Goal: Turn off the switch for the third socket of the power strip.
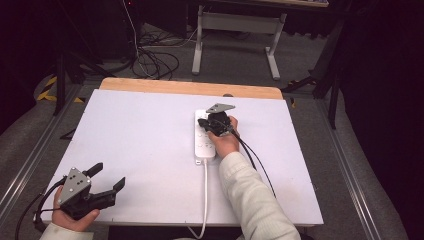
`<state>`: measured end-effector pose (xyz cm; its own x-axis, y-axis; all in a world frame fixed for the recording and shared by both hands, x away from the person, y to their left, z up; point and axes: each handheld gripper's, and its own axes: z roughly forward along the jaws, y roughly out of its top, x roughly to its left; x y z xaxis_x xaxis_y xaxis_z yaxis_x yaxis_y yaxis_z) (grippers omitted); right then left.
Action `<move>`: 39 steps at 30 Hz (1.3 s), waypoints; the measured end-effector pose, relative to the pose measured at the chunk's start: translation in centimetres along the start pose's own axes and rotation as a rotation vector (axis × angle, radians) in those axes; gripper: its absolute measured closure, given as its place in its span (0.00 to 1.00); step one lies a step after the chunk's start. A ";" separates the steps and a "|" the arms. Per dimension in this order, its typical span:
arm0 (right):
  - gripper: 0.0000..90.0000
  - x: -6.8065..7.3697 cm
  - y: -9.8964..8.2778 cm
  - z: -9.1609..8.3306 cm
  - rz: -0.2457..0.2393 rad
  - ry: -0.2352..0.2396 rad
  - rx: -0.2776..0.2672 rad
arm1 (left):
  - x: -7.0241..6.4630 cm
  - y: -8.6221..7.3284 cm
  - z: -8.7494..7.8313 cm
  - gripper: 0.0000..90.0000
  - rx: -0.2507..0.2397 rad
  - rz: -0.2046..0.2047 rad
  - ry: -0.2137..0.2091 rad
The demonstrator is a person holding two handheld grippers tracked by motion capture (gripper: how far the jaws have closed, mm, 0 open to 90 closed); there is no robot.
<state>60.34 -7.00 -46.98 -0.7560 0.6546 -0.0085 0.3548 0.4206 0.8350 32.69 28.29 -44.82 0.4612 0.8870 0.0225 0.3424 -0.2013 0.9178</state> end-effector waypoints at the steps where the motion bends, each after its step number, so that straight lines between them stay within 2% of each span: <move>1: 1.00 0.0 0.0 0.0 -0.003 -0.001 0.000 | 0.0 0.0 0.0 0.19 0.001 0.003 -0.001; 4: 1.00 0.1 0.0 0.0 -0.015 -0.004 0.005 | 0.0 0.0 0.0 0.19 0.001 0.000 0.000; 15: 1.00 0.2 -0.1 0.2 -0.007 -0.014 0.012 | -0.1 0.0 0.0 0.19 0.001 -0.002 0.001; 20: 1.00 0.5 -0.1 0.2 -0.018 -0.030 0.014 | -0.1 0.0 0.0 0.19 0.000 -0.002 0.001; 30: 1.00 0.7 -0.1 0.2 0.009 -0.045 0.013 | -0.1 0.0 0.1 0.19 0.001 -0.001 0.000; 39: 1.00 0.8 -0.1 0.2 0.005 -0.052 0.016 | -0.1 0.0 0.1 0.19 0.001 -0.001 -0.001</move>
<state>59.86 -6.39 -47.21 -0.7248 0.6882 -0.0334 0.3674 0.4271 0.8262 32.71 28.13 -44.86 0.4613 0.8870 0.0211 0.3440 -0.2008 0.9172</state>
